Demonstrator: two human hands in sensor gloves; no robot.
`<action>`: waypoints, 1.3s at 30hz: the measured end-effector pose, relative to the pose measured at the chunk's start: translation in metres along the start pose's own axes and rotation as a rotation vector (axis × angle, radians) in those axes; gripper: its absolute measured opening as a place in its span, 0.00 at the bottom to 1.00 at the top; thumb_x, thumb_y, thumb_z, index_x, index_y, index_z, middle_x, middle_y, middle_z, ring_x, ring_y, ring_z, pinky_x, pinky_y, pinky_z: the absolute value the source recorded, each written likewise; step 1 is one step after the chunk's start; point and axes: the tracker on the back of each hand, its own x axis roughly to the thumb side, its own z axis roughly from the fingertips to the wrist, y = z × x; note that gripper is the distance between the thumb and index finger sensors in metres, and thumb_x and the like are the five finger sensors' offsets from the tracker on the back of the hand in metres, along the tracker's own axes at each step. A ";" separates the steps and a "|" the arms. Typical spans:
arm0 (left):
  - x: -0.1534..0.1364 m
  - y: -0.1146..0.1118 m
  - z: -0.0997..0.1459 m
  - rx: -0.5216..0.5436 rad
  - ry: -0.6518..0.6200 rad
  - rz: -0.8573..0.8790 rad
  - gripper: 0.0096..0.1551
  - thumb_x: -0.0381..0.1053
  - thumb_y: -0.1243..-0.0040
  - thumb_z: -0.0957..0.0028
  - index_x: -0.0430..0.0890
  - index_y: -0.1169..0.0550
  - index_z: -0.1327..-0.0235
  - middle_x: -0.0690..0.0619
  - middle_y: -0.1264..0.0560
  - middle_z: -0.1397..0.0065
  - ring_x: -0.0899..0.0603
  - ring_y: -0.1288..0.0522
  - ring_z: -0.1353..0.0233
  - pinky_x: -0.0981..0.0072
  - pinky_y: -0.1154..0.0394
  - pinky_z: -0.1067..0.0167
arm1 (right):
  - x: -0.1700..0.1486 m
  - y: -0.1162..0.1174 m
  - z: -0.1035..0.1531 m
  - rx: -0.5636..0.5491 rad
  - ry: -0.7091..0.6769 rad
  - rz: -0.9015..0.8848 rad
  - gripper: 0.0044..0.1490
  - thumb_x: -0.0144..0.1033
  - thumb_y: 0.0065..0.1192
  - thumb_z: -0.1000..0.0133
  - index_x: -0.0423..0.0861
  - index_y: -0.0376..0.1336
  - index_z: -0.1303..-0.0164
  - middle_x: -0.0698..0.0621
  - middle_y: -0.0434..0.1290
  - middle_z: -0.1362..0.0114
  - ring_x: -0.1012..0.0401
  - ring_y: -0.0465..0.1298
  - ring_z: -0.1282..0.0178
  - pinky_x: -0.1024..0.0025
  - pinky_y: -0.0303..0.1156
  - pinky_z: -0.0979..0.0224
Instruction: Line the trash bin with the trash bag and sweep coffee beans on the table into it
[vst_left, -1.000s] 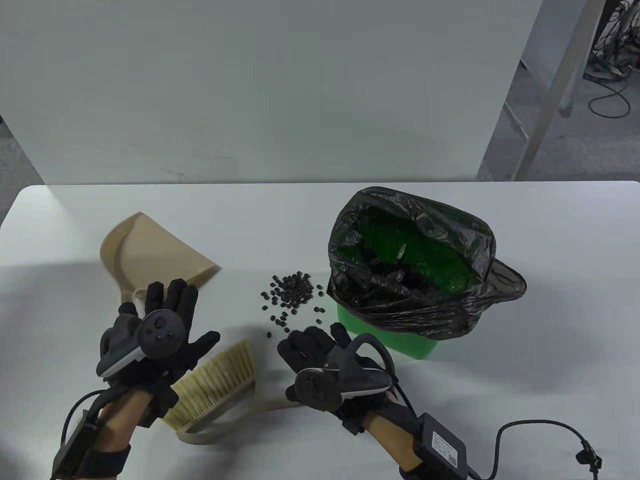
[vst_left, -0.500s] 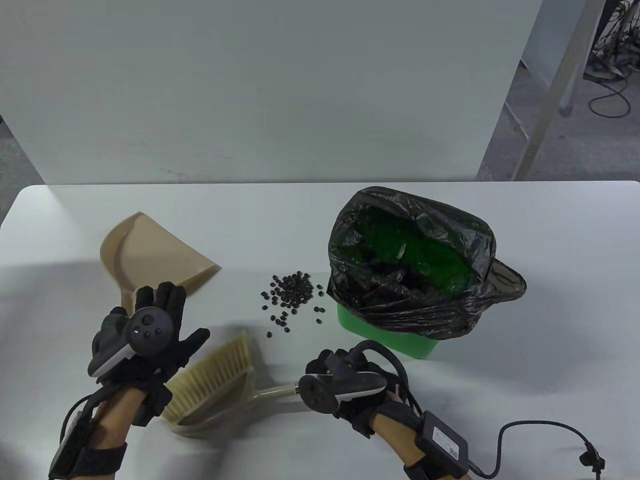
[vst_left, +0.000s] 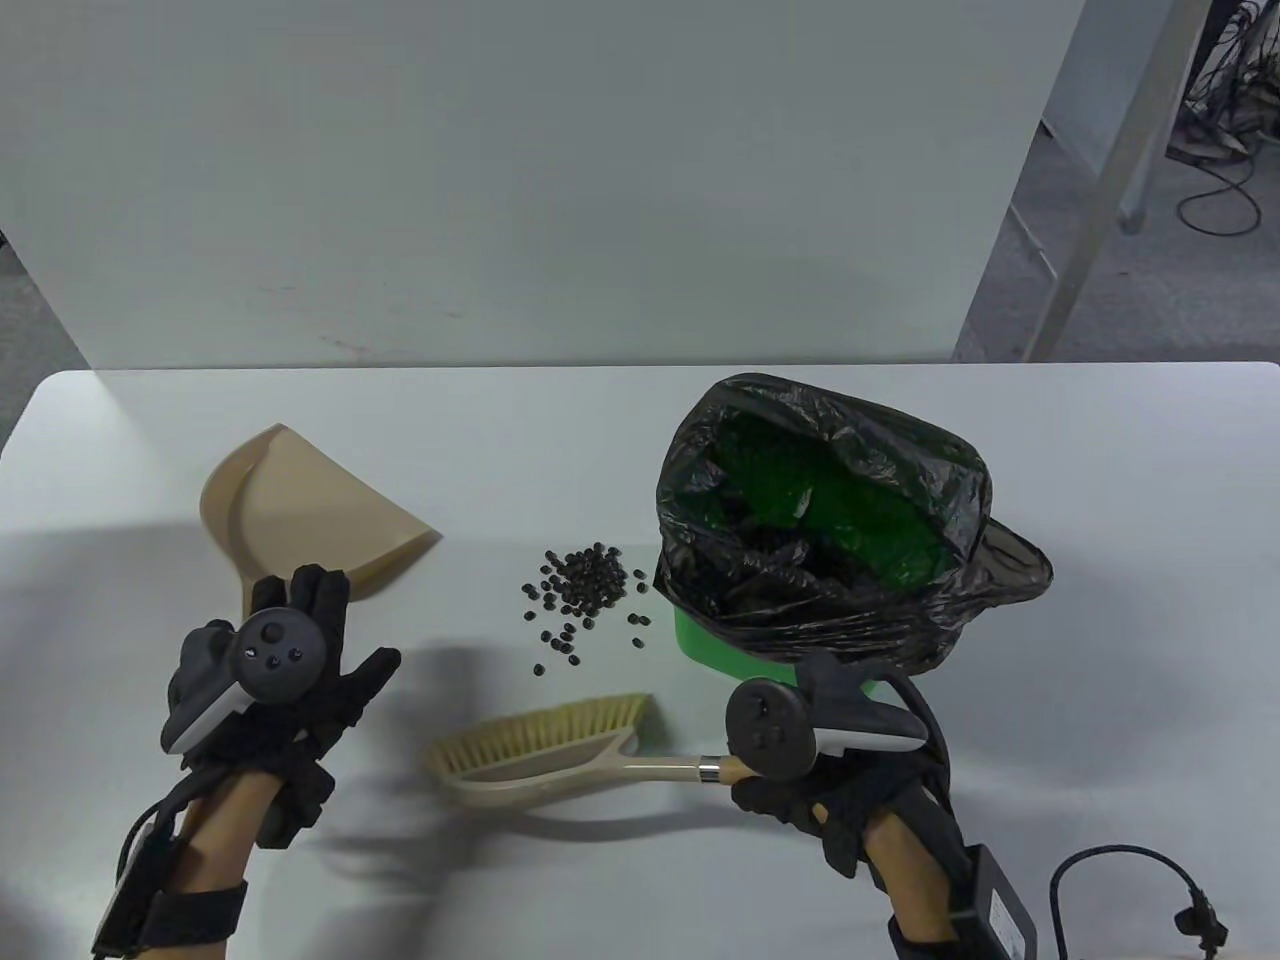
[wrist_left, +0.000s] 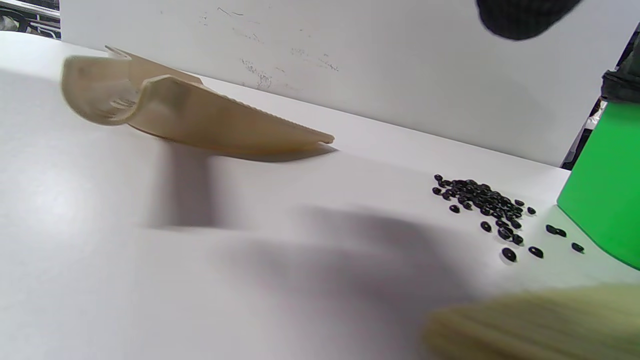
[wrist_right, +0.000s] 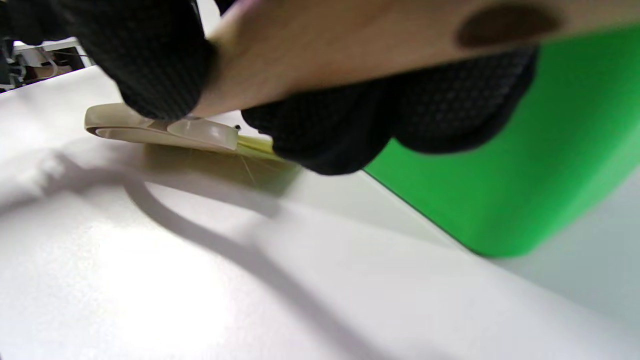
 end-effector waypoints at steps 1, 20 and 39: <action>0.000 0.000 0.000 -0.001 -0.001 0.000 0.57 0.72 0.57 0.36 0.37 0.57 0.10 0.32 0.61 0.07 0.19 0.64 0.16 0.09 0.66 0.41 | -0.003 0.001 -0.002 -0.001 0.001 -0.022 0.35 0.51 0.60 0.40 0.40 0.65 0.31 0.42 0.79 0.40 0.55 0.84 0.52 0.53 0.83 0.50; 0.003 -0.017 -0.007 -0.082 0.005 -0.060 0.57 0.72 0.58 0.36 0.37 0.57 0.10 0.32 0.61 0.08 0.19 0.64 0.16 0.09 0.66 0.41 | -0.005 0.020 -0.086 -0.090 0.209 -0.127 0.35 0.46 0.48 0.33 0.37 0.54 0.22 0.38 0.71 0.33 0.53 0.79 0.47 0.55 0.79 0.47; -0.042 -0.010 -0.007 0.133 0.207 0.098 0.53 0.68 0.56 0.34 0.37 0.56 0.11 0.30 0.59 0.09 0.15 0.64 0.18 0.09 0.64 0.38 | 0.036 -0.005 -0.065 -0.367 0.174 -0.052 0.36 0.44 0.46 0.33 0.34 0.53 0.21 0.40 0.72 0.35 0.55 0.80 0.50 0.57 0.79 0.50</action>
